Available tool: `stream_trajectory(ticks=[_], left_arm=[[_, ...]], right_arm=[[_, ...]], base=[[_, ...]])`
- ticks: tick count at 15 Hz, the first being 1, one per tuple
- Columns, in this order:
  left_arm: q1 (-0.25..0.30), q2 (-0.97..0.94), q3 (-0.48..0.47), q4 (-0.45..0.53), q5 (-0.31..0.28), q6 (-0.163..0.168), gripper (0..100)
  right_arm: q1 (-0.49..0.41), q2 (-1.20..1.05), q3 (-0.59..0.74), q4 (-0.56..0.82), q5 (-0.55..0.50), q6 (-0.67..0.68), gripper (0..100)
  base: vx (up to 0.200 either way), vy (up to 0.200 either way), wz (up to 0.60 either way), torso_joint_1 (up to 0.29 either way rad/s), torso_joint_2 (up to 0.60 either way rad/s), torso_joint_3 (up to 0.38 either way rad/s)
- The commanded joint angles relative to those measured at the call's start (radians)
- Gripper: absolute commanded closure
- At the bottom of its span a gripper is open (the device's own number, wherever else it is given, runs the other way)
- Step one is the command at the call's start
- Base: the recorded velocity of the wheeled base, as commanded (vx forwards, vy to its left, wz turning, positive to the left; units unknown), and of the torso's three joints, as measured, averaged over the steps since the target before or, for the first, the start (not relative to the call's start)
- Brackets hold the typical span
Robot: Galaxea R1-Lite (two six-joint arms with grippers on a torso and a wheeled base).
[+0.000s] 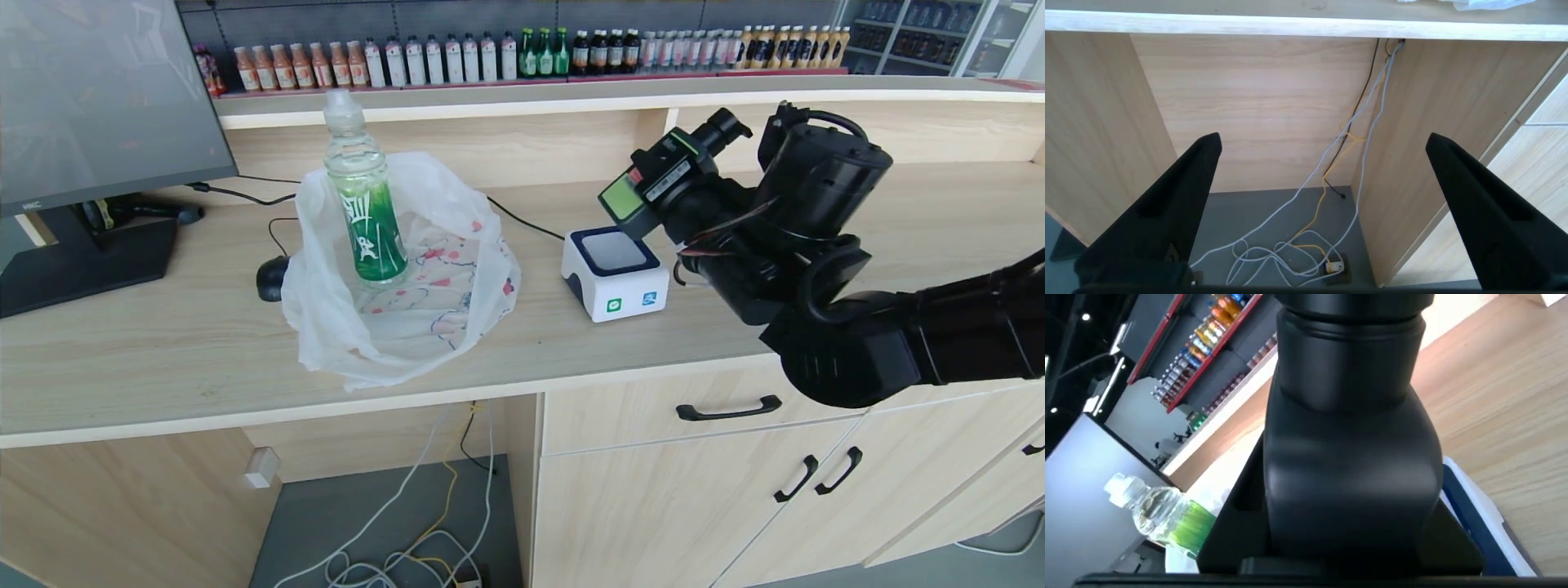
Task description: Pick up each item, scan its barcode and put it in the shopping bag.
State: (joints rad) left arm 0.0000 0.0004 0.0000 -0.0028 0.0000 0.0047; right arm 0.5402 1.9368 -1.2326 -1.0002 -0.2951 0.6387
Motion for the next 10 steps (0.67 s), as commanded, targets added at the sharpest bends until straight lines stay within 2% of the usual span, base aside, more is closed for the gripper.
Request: stream_trajectory(ticks=[1, 5, 6, 7, 10], left_arm=[[0.0, 0.0, 0.0, 0.0, 0.0, 0.0, 0], [0.0, 0.0, 0.0, 0.0, 0.0, 0.0, 0], [0.0, 0.0, 0.0, 0.0, 0.0, 0.0, 0], [0.0, 0.0, 0.0, 0.0, 0.0, 0.0, 0], [0.0, 0.0, 0.0, 0.0, 0.0, 0.0, 0]], right_arm=[[0.003, -0.107, 0.087, -0.02, -0.038, -0.048, 100], [0.026, -0.233, 0.214, -0.123, -0.038, -0.22, 100], [0.027, -0.24, 0.235, -0.227, -0.025, -0.335, 100], [0.03, -0.239, 0.258, -0.307, 0.008, -0.413, 100], [0.029, -0.237, 0.358, -0.456, 0.208, -0.617, 100]], base=[[0.0, 0.0, 0.0, 0.0, 0.0, 0.0], [0.0, 0.0, 0.0, 0.0, 0.0, 0.0], [0.0, 0.0, 0.0, 0.0, 0.0, 0.0], [0.0, 0.0, 0.0, 0.0, 0.0, 0.0], [0.0, 0.0, 0.0, 0.0, 0.0, 0.0]])
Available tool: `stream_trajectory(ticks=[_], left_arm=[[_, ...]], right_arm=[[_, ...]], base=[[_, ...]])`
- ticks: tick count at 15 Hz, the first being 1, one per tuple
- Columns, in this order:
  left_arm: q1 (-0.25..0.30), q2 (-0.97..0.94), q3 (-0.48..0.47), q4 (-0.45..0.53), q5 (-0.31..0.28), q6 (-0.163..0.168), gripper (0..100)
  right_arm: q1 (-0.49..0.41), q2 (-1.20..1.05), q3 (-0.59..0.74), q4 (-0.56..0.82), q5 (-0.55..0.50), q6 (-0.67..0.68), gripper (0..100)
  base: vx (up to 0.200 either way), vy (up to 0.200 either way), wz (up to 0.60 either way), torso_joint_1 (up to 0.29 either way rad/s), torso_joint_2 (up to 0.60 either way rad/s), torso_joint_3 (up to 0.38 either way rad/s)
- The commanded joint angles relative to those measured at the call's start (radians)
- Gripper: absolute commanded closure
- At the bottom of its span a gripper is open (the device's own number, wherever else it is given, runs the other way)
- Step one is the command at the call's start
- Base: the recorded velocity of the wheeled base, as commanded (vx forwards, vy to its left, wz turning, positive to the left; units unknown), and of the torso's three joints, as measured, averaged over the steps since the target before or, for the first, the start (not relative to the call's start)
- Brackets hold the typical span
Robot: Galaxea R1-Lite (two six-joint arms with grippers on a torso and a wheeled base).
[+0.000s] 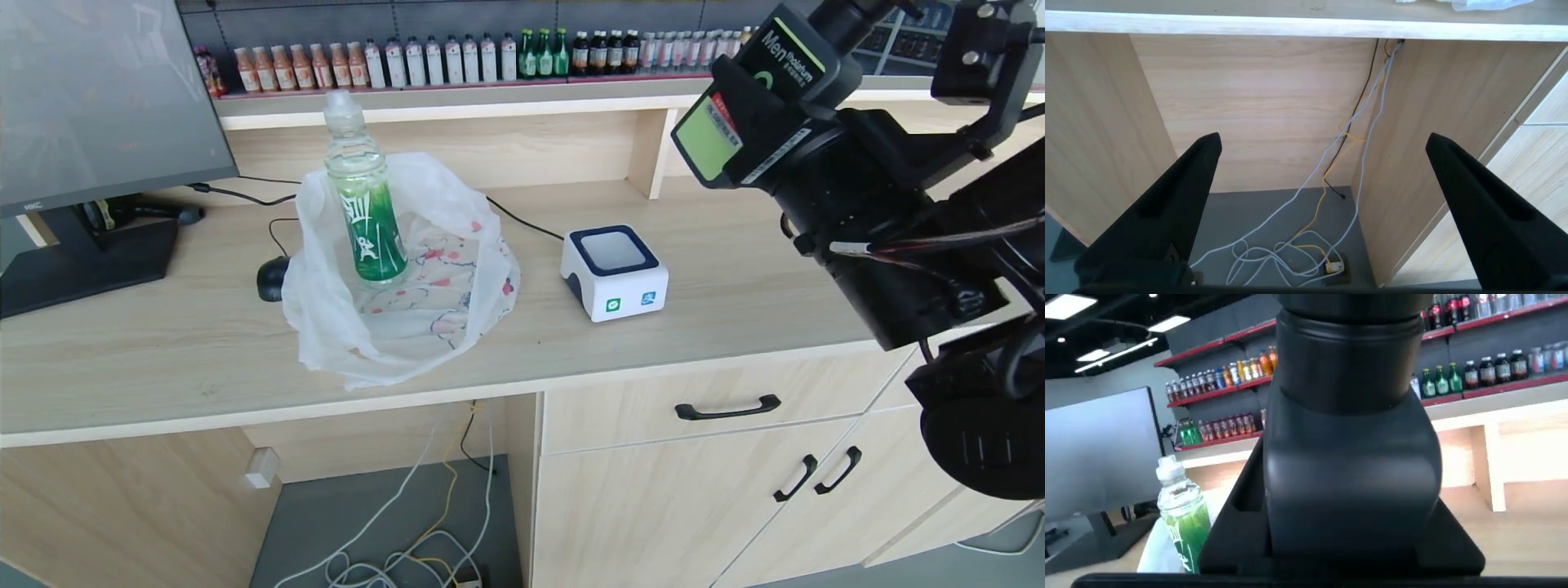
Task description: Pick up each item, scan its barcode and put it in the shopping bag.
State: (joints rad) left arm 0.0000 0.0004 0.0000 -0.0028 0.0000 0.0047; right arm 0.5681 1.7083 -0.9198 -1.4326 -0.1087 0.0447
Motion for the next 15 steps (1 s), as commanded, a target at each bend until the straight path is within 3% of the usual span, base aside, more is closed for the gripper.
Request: stream_trajectory(ticks=[1, 2, 8, 13, 15], left_arm=[[0.0, 0.0, 0.0, 0.0, 0.0, 0.0, 0], [0.0, 0.0, 0.0, 0.0, 0.0, 0.0, 0], [0.0, 0.0, 0.0, 0.0, 0.0, -0.003, 0], [0.0, 0.0, 0.0, 0.0, 0.0, -0.002, 0], [0.0, 0.0, 0.0, 0.0, 0.0, -0.003, 0]], right_arm=[[0.003, -0.007, 0.055, -0.04, 0.058, -0.054, 100], [0.001, -0.004, 0.068, -0.068, 0.164, -0.131, 100], [-0.066, 0.03, 0.105, -0.089, 0.161, -0.197, 100], [-0.077, 0.102, 0.124, -0.138, 0.161, -0.135, 100], [-0.114, 0.1, 0.128, -0.138, 0.132, -0.105, 100]], base=[[0.0, 0.0, 0.0, 0.0, 0.0, 0.0], [0.0, 0.0, 0.0, 0.0, 0.0, 0.0], [0.0, 0.0, 0.0, 0.0, 0.0, 0.0], [0.0, 0.0, 0.0, 0.0, 0.0, 0.0], [0.0, 0.2, 0.0, 0.002, 0.01, 0.002]])
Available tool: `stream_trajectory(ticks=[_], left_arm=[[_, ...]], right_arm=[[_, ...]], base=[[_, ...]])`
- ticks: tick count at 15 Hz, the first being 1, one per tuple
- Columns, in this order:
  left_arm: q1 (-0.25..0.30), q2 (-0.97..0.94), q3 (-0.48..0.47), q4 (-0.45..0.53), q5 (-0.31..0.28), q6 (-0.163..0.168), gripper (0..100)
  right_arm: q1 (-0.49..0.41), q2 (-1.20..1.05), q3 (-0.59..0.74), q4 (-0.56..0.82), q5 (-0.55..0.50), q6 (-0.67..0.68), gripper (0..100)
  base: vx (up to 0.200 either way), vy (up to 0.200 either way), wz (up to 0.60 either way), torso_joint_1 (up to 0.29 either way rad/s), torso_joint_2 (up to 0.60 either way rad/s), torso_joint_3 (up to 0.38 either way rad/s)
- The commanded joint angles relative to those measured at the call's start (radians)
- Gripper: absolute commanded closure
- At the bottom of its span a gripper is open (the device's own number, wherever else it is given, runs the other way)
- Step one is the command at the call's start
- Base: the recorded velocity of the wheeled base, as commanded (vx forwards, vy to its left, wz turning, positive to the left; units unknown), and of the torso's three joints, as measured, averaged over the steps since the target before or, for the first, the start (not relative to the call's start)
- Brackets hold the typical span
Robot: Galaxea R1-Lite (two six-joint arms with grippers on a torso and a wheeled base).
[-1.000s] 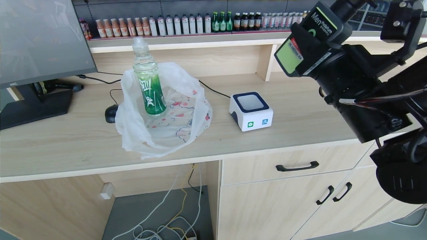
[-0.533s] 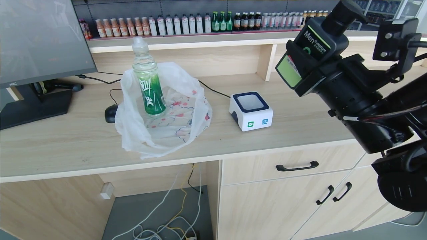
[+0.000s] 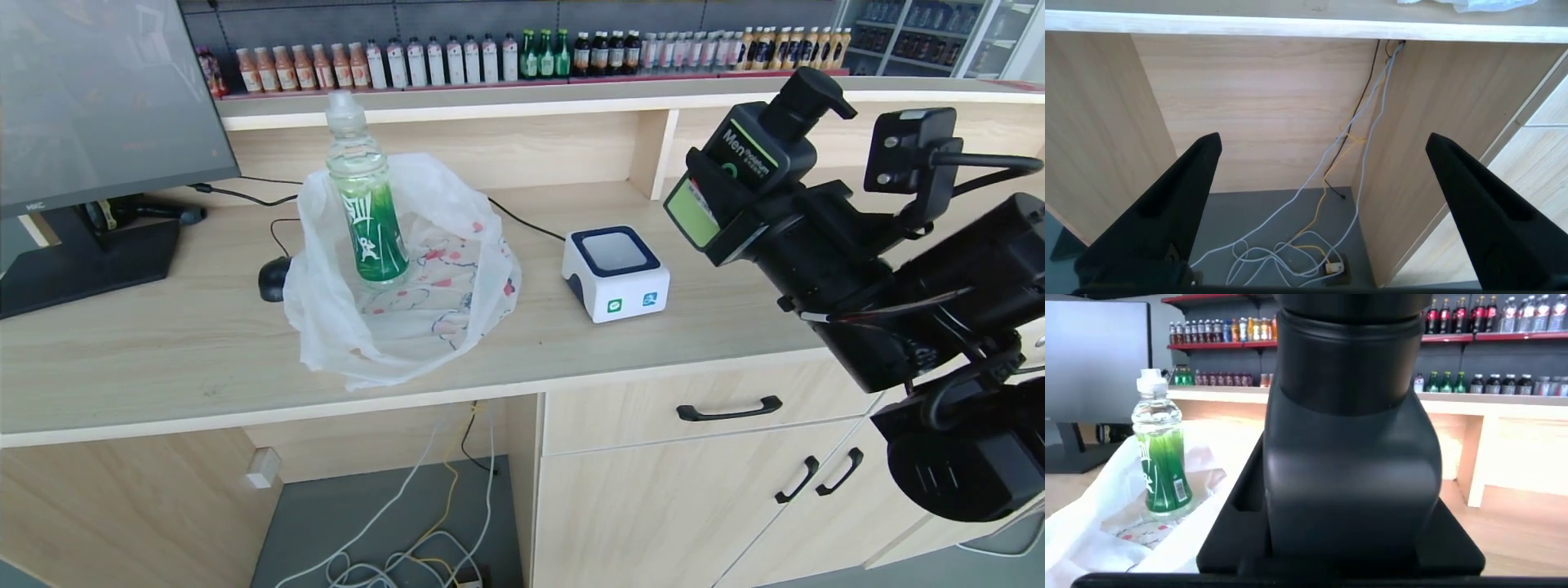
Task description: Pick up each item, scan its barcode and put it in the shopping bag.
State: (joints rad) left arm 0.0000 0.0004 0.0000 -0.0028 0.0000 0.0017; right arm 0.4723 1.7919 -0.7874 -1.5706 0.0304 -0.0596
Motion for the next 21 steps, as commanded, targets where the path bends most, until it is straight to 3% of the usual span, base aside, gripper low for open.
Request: stream_trajectory(ticks=[1, 9, 14, 21], left_arm=[[0.0, 0.0, 0.0, 0.0, 0.0, 0.0, 0], [0.0, 0.0, 0.0, 0.0, 0.0, -0.002, 0], [0.0, 0.0, 0.0, 0.0, 0.0, 0.0, 0], [0.0, 0.0, 0.0, 0.0, 0.0, 0.003, 0]], right_arm=[[-0.024, 0.014, -0.001, 0.0, -0.014, 0.001, 100], [0.006, 0.072, -0.038, 0.0, -0.014, -0.002, 100], [0.097, 0.11, -0.076, 0.0, -0.032, -0.006, 100], [0.095, 0.063, -0.021, 0.0, -0.043, -0.005, 100]], base=[[0.0, 0.2, 0.0, -0.007, 0.0, 0.002], [0.0, 0.2, 0.0, 0.002, 0.0, 0.004], [0.0, 0.2, 0.0, 0.001, 0.0, 0.006], [0.0, 0.0, 0.0, 0.0, 0.0, 0.0]])
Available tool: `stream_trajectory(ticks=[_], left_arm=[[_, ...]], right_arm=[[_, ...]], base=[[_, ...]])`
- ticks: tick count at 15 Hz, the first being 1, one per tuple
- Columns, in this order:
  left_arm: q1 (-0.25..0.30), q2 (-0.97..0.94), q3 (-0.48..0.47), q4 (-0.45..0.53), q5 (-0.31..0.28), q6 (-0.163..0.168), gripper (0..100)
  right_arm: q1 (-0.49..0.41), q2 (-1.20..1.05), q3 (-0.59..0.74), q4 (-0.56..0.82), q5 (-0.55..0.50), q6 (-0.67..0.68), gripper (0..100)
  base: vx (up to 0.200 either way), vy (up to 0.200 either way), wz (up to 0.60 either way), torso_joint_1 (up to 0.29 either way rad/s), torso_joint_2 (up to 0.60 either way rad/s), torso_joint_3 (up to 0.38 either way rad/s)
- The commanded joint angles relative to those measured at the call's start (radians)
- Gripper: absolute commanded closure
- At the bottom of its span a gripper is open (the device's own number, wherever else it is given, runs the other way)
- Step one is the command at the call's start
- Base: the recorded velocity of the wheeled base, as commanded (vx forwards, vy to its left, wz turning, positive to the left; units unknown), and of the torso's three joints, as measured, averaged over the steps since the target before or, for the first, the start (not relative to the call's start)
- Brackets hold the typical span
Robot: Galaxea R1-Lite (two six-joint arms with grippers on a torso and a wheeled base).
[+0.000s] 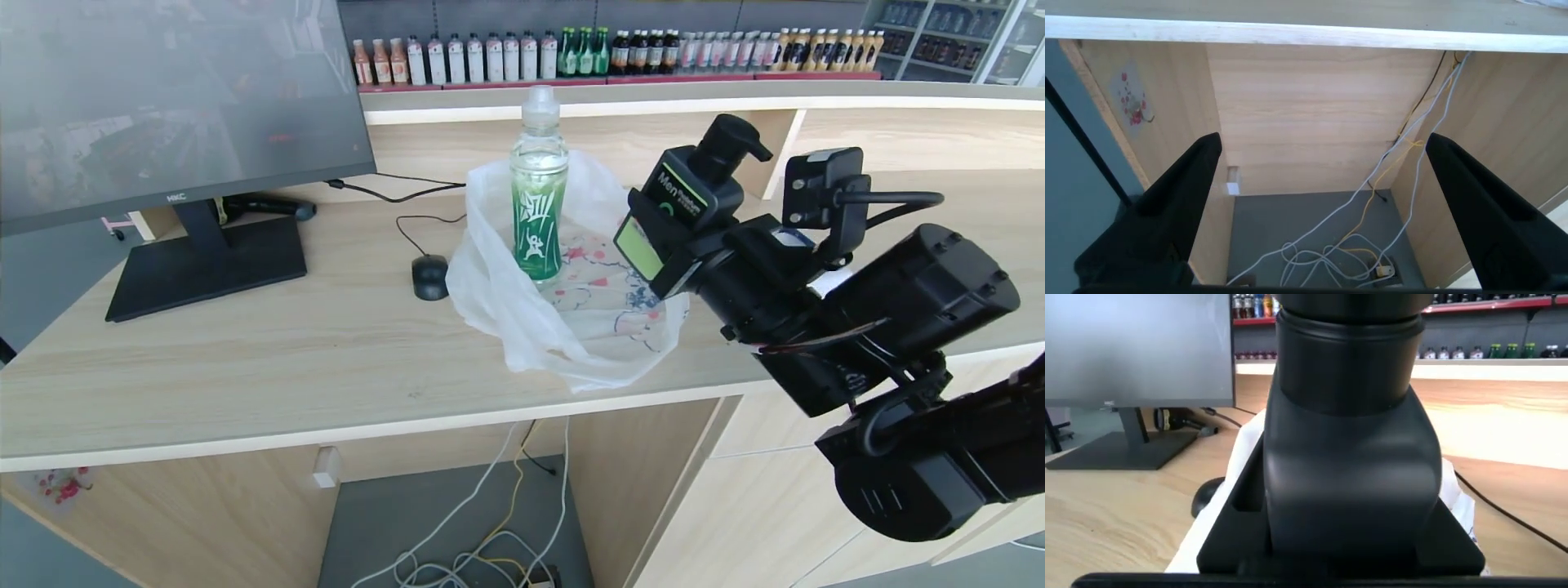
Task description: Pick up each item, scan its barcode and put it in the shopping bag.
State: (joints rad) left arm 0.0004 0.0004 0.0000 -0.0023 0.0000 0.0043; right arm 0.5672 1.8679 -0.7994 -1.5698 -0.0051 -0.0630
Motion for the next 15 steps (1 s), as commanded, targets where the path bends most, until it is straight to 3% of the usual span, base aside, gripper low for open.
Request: stream_trajectory(ticks=[1, 3, 6, 8, 12, 15], left_arm=[[0.0, 0.0, 0.0, -0.001, 0.0, 0.0, 0], [0.0, 0.0, 0.0, -0.001, 0.0, 0.0, 0], [0.0, 0.0, 0.0, -0.001, 0.002, 0.0, 0], [0.0, 0.0, 0.0, -0.001, 0.0, 0.0, 0], [0.0, 0.0, 0.0, -0.001, 0.0, 0.0, 0], [0.0, 0.0, 0.0, -0.001, 0.0, 0.0, 0]], right_arm=[[0.011, -0.019, -0.049, 0.037, -0.03, -0.001, 100], [0.008, -0.067, -0.192, 0.29, -0.087, -0.003, 100], [0.0, -0.069, -0.495, 0.657, -0.088, -0.035, 100], [0.0, -0.064, -0.586, 0.806, -0.088, -0.057, 100], [-0.006, -0.012, -0.587, 0.847, -0.09, -0.078, 100], [-0.067, 0.065, -0.615, 0.85, -0.076, -0.075, 100]], base=[[0.0, 0.0, 0.0, 0.0, 0.0, 0.0], [0.0, 0.0, 0.0, 0.0, 0.0, 0.0], [0.0, 0.0, 0.0, 0.0, 0.0, 0.0], [0.0, 0.0, 0.0, 0.0, 0.0, 0.0], [0.0, 0.0, 0.0, 0.0, 0.0, 0.0], [0.0, 0.0, 0.0, 0.0, 0.0, 0.0]])
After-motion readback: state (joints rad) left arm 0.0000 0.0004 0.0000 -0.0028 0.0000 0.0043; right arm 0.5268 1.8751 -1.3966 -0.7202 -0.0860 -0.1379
